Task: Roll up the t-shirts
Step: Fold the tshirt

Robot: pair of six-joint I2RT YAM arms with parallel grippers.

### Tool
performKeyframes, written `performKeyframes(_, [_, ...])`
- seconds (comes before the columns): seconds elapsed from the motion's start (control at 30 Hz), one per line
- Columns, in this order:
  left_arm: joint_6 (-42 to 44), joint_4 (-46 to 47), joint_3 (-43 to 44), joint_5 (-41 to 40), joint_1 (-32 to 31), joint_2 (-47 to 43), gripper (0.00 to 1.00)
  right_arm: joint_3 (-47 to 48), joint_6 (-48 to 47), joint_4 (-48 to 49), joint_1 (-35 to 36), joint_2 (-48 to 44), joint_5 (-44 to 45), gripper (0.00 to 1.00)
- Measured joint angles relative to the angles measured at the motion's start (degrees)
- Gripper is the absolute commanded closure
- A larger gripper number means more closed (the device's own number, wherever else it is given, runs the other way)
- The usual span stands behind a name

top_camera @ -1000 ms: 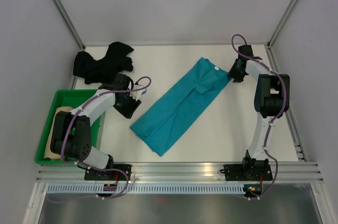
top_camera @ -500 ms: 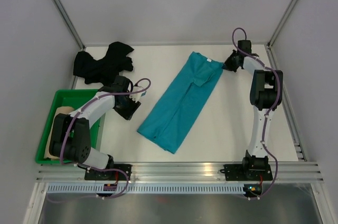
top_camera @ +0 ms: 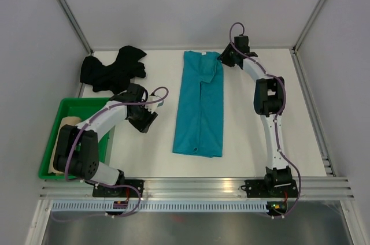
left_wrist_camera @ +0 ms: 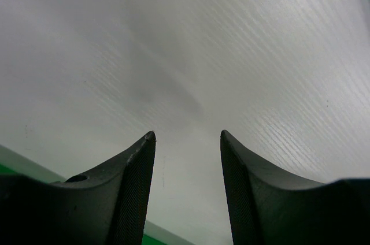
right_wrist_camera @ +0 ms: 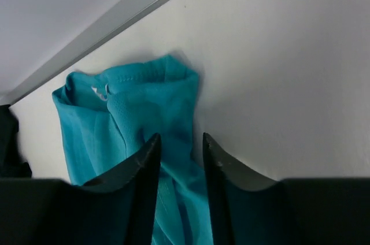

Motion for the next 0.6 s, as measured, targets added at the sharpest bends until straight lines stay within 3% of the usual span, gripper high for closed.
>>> performKeyframes(0.17, [0.1,-0.1,0.0,1.2,-0.9,-0.4,0.45,-1.1,-4.4,-4.7,-1.1,-4.7,5.1,0.51])
performKeyframes(0.4, [1.1,-0.3,0.1,1.7,-5.1,-4.8,0.45,-6.0,-13.2,-11.7,-9.8,-18.4,10.4,0.57])
performKeyframes(0.5, [2.3,-0.4,0.1,2.7,-9.0,-7.9,0.45,-22.6,-16.1,-13.0,-11.0,-33.8,11.7,0.58])
performKeyframes(0.6, [4.2,-1.6,0.1,3.9,-12.7,-11.7,0.44,-45.1,-18.2,-11.4,-7.3,-53.9,10.1,0.56])
